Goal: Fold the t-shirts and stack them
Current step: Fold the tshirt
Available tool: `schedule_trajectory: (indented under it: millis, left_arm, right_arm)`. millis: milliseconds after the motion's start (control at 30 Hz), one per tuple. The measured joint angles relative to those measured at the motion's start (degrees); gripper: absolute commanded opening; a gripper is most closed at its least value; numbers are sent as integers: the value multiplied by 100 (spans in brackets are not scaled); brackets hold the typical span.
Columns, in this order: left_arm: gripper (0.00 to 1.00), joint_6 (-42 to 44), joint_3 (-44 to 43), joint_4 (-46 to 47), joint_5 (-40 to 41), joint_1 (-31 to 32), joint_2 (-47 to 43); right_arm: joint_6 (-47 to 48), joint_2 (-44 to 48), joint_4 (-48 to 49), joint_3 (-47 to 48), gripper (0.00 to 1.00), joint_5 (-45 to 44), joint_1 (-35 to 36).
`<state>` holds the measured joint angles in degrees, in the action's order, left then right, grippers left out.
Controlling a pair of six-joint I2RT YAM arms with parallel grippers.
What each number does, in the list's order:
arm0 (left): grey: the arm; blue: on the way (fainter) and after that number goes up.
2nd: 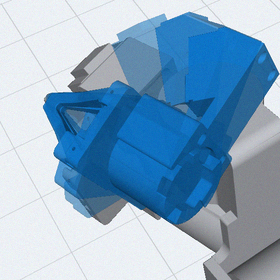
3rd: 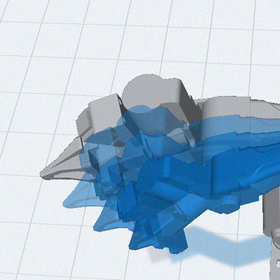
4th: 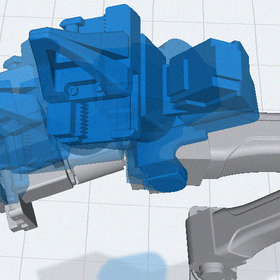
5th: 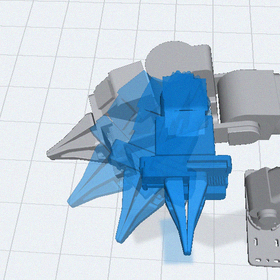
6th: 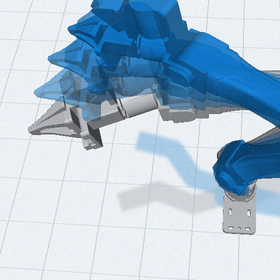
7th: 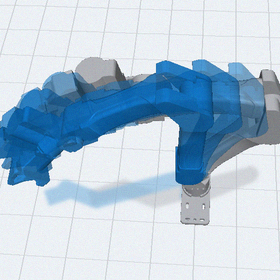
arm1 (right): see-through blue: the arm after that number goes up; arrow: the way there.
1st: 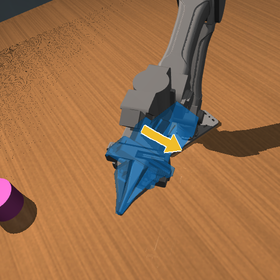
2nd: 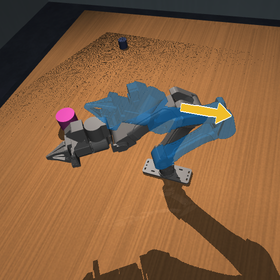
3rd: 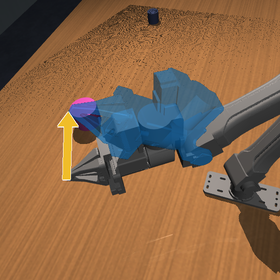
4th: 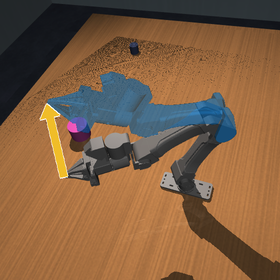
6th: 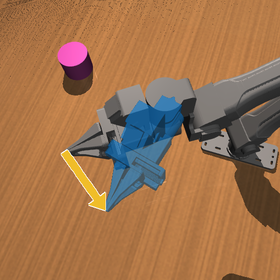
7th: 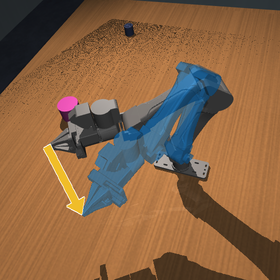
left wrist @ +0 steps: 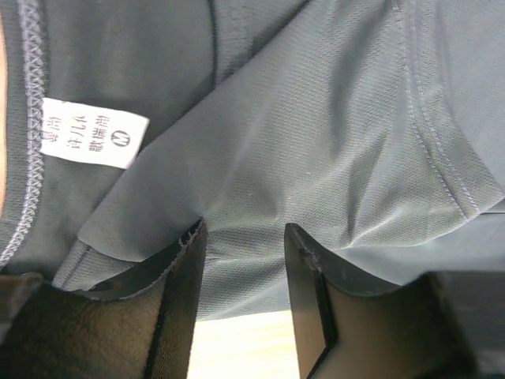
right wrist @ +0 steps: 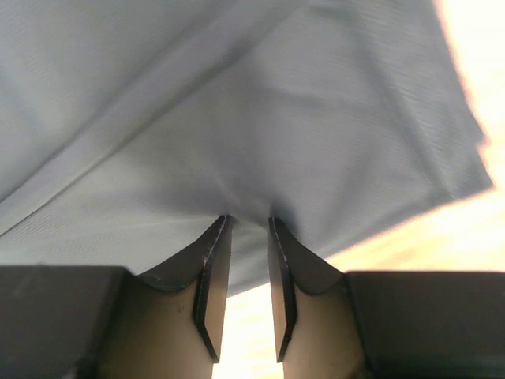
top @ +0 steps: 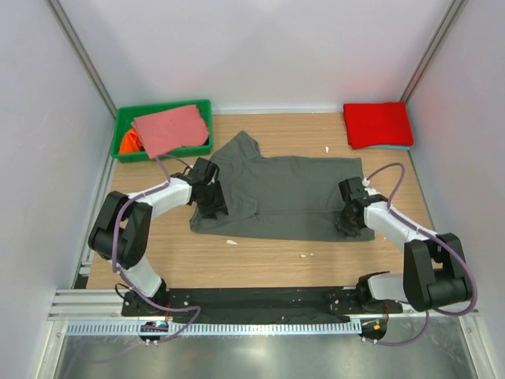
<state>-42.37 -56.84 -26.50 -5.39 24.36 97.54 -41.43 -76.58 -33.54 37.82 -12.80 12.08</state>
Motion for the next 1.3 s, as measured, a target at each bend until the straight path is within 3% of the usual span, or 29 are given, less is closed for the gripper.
schedule_trajectory:
  millis: [300, 467, 633, 867, 1167, 1300]
  left_arm:
    - [43, -551, 1143, 68, -98, -26, -1021]
    - [44, -605, 1311, -304, -175, -28, -1283]
    - [46, -496, 1056, -748, -175, -28, -1285]
    - [45, -376, 839, -774, -129, -28, -1279]
    - [45, -531, 1521, -645, -179, -59, -1550]
    - [48, -520, 1456, -815, -160, -74, -1596]
  right_arm:
    - [-804, 1126, -789, -605, 36, -17, -96]
    - [-798, 1659, -1266, -409, 41, -146, -98]
    - [-564, 1294, -1163, 68, 38, -337, -254]
    - [-417, 378, -697, 81, 26, -291, -682]
    - [-522, 1305, -1005, -597, 26, -203, -1060]
    - [-442, 1200, -1097, -424, 28, -92, -1071]
